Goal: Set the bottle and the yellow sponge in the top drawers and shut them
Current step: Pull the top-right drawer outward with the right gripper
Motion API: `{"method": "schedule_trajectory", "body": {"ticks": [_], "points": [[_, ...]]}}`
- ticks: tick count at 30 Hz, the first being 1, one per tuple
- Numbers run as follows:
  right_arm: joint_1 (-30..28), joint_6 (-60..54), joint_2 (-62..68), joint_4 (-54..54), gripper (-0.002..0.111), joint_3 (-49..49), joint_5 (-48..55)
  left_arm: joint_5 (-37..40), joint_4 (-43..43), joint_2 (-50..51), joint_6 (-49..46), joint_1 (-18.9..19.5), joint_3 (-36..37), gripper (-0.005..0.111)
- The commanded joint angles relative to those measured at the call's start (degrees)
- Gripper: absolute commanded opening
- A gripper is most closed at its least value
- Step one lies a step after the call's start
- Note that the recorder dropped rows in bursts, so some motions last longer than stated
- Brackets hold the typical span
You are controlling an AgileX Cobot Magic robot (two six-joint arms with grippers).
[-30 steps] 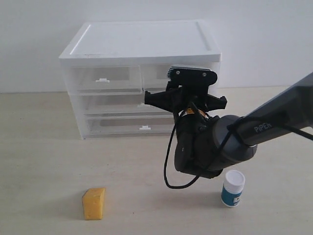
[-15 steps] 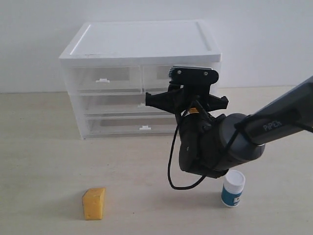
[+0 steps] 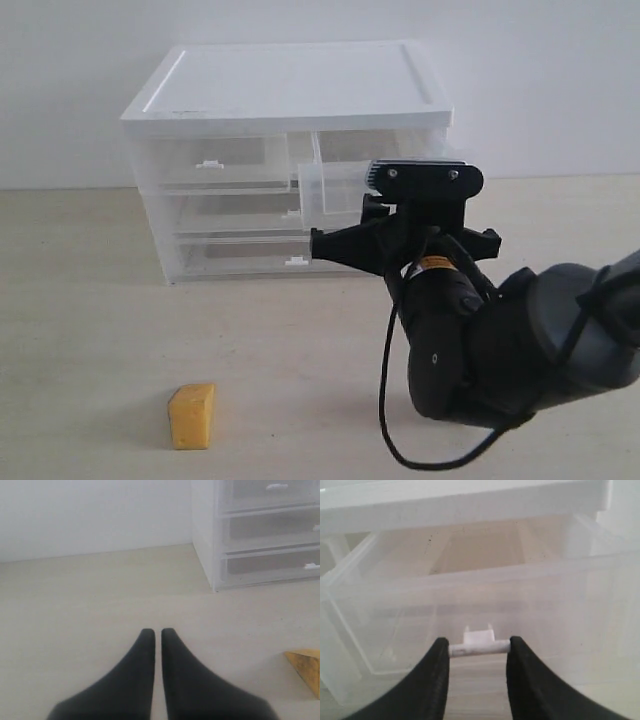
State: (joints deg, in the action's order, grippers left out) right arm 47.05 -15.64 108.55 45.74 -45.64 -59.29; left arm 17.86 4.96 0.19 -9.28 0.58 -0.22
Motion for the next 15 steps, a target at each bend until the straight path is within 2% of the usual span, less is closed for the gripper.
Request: {"method": "schedule_trajectory", "body": {"ticks": [1, 9, 15], "points": [[2.8, -0.2, -2.8, 2.7, 0.0, 3.7, -0.5, -0.3, 0.0, -0.2, -0.2, 0.1, 0.2, 0.004], [7.9, -0.5, -6.4, 6.4, 0.0, 8.4, -0.8, -0.3, 0.0, -0.2, -0.2, 0.1, 0.2, 0.004], [9.1, -0.8, -7.4, 7.7, 0.0, 9.7, 1.1, -0.3, 0.0, -0.2, -0.2, 0.1, 0.2, 0.004]]}}
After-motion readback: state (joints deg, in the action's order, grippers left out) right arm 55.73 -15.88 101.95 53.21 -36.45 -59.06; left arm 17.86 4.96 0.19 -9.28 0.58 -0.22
